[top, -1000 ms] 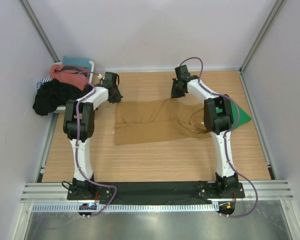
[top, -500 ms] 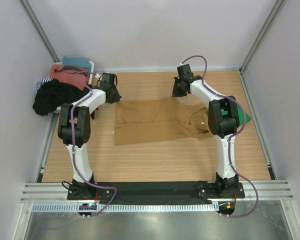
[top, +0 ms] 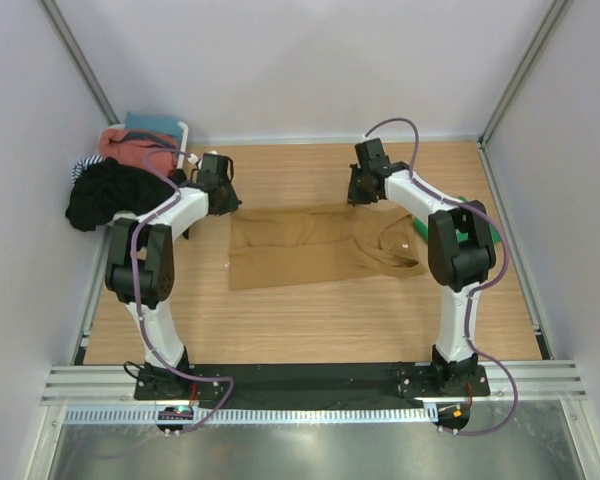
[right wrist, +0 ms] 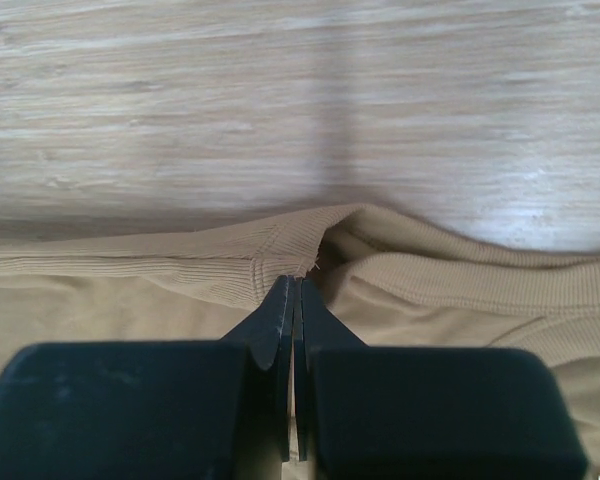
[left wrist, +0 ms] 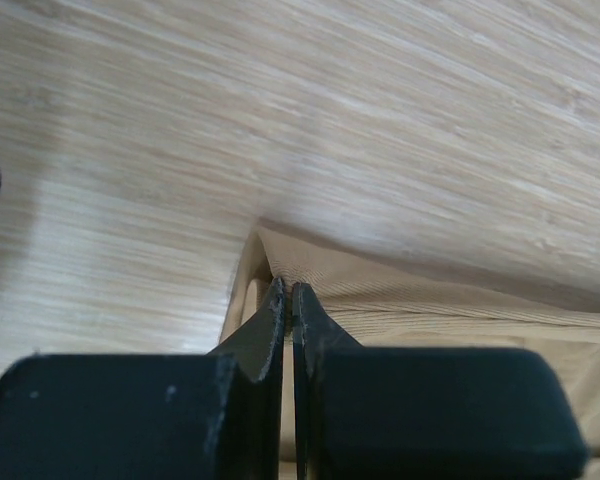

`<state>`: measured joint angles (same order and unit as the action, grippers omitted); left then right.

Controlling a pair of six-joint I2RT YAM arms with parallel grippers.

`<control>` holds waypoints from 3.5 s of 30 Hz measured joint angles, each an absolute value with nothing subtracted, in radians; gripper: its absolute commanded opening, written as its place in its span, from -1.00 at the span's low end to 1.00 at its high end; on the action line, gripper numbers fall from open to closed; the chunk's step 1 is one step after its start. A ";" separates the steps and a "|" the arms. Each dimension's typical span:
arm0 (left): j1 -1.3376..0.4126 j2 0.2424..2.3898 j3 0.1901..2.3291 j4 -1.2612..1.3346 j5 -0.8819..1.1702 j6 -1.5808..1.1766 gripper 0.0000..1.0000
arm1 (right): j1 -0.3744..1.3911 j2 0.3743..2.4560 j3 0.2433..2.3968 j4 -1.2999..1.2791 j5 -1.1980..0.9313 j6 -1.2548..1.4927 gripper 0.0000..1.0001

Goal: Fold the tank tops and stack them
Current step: Fold the tank top

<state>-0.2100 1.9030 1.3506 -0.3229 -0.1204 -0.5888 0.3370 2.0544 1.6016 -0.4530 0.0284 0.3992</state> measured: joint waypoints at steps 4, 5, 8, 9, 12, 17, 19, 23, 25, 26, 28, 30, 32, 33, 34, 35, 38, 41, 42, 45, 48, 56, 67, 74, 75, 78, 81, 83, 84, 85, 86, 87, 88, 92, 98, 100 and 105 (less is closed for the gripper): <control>-0.223 1.868 1.306 -0.317 -0.131 -0.590 -1.00 | 0.340 2.013 1.557 -0.443 0.036 0.402 -0.98; -0.226 1.858 1.290 -0.311 -0.135 -0.590 -1.00 | 0.341 2.005 1.544 -0.439 0.037 0.402 -0.98; -0.234 1.832 1.247 -0.306 -0.139 -0.593 -1.00 | 0.348 1.976 1.491 -0.426 0.042 0.406 -0.97; -0.236 1.825 1.234 -0.305 -0.139 -0.594 -1.00 | 0.349 1.968 1.475 -0.425 0.043 0.407 -0.98; -0.237 1.801 1.192 -0.303 -0.141 -0.595 -0.99 | 0.358 1.943 1.426 -0.419 0.047 0.415 -0.97; -0.240 1.743 1.129 -0.300 -0.154 -0.595 -1.00 | 0.376 1.890 1.355 -0.415 0.052 0.421 -0.97; -0.242 1.721 1.109 -0.299 -0.157 -0.595 -1.00 | 0.385 1.870 1.336 -0.416 0.056 0.422 -0.97; -0.242 1.681 1.074 -0.295 -0.159 -0.595 -1.00 | 0.398 1.829 1.296 -0.405 0.068 0.425 -0.98; -0.243 1.666 1.059 -0.295 -0.159 -0.595 -1.00 | 0.402 1.813 1.279 -0.403 0.072 0.426 -0.97; -0.243 1.658 1.053 -0.295 -0.159 -0.595 -1.00 | 0.404 1.806 1.272 -0.403 0.075 0.428 -0.98; -0.245 1.644 1.042 -0.295 -0.159 -0.595 -1.00 | 0.406 1.797 1.262 -0.403 0.079 0.429 -0.98; -0.250 1.628 1.033 -0.295 -0.159 -0.596 -1.00 | 0.407 1.786 1.252 -0.401 0.084 0.432 -0.97; -0.255 1.615 1.026 -0.295 -0.159 -0.596 -1.00 | 0.411 1.773 1.238 -0.398 0.088 0.436 -0.98; -0.258 1.610 1.022 -0.296 -0.159 -0.596 -1.00 | 0.411 1.766 1.231 -0.398 0.089 0.437 -0.98; -0.262 1.605 1.018 -0.295 -0.160 -0.596 -1.00 | 0.413 1.758 1.224 -0.398 0.092 0.440 -0.98; -0.266 1.599 1.015 -0.296 -0.162 -0.597 -1.00 | 0.413 1.751 1.217 -0.398 0.094 0.442 -0.98; -0.280 1.580 0.995 -0.296 -0.168 -0.599 -1.00 | 0.418 1.732 1.205 -0.397 0.099 0.444 -0.97; -0.293 1.558 0.976 -0.302 -0.179 -0.604 -1.00 | 0.420 1.709 1.189 -0.397 0.105 0.447 -0.98; -0.296 1.550 0.970 -0.305 -0.184 -0.607 -1.00 | 0.423 1.699 1.182 -0.397 0.108 0.447 -0.98; -0.301 1.528 0.952 -0.308 -0.193 -0.621 -1.00 | 0.426 1.667 1.159 -0.400 0.111 0.448 -0.98; -0.301 1.506 0.937 -0.313 -0.199 -0.625 -1.00 | 0.432 1.640 1.143 -0.401 0.115 0.448 -0.98; -0.312 1.432 0.901 -0.327 -0.210 -0.629 -1.00 | 0.458 1.585 1.099 -0.411 0.123 0.450 -0.98; -0.359 1.386 0.836 -0.335 -0.232 -0.650 -1.00 | 0.490 1.545 1.029 -0.420 0.146 0.470 -0.98; -0.374 1.400 0.766 -0.342 -0.256 -0.696 -1.00 | 0.502 1.532 0.921 -0.388 0.165 0.510 -0.97; -0.374 1.411 0.757 -0.342 -0.259 -0.701 -1.00 | 0.504 1.534 0.902 -0.384 0.166 0.517 -0.97; -0.375 1.449 0.739 -0.343 -0.262 -0.709 -1.00 | 0.505 1.545 0.859 -0.365 0.166 0.537 -0.91; -0.375 1.467 0.736 -0.346 -0.261 -0.720 -1.00 | 0.505 1.550 0.838 -0.348 0.165 0.555 -0.72; -0.375 1.467 0.736 -0.345 -0.261 -0.726 -0.91 | 0.505 1.552 0.836 -0.343 0.168 0.560 -0.52; -0.375 1.468 0.736 -0.346 -0.262 -0.727 -0.84 | 0.505 1.552 0.836 -0.341 0.171 0.563 -0.47; -0.375 1.468 0.736 -0.346 -0.262 -0.728 -0.68 | 0.505 1.551 0.836 -0.340 0.174 0.564 -0.43; -0.375 1.468 0.736 -0.348 -0.263 -0.728 -0.60 | 0.505 1.551 0.836 -0.339 0.176 0.565 -0.38; -0.376 1.468 0.736 -0.350 -0.265 -0.732 -0.50 | 0.505 1.549 0.836 -0.339 0.178 0.566 -0.36; -0.377 1.467 0.736 -0.354 -0.271 -0.733 -0.41 | 0.505 1.547 0.835 -0.340 0.179 0.567 -0.34; -0.379 1.439 0.736 -0.384 -0.292 -0.740 -0.09 | 0.505 1.501 0.834 -0.354 0.186 0.570 -0.19; -0.380 1.313 0.736 -0.439 -0.332 -0.747 0.29 | 0.505 1.393 0.834 -0.399 0.198 0.587 0.03; -0.380 1.280 0.736 -0.446 -0.343 -0.751 0.31 | 0.505 1.367 0.834 -0.418 0.200 0.593 -0.03; -0.380 1.282 0.769 -0.459 -0.348 -0.745 0.33 | 0.505 1.327 0.813 -0.452 0.200 0.618 -0.10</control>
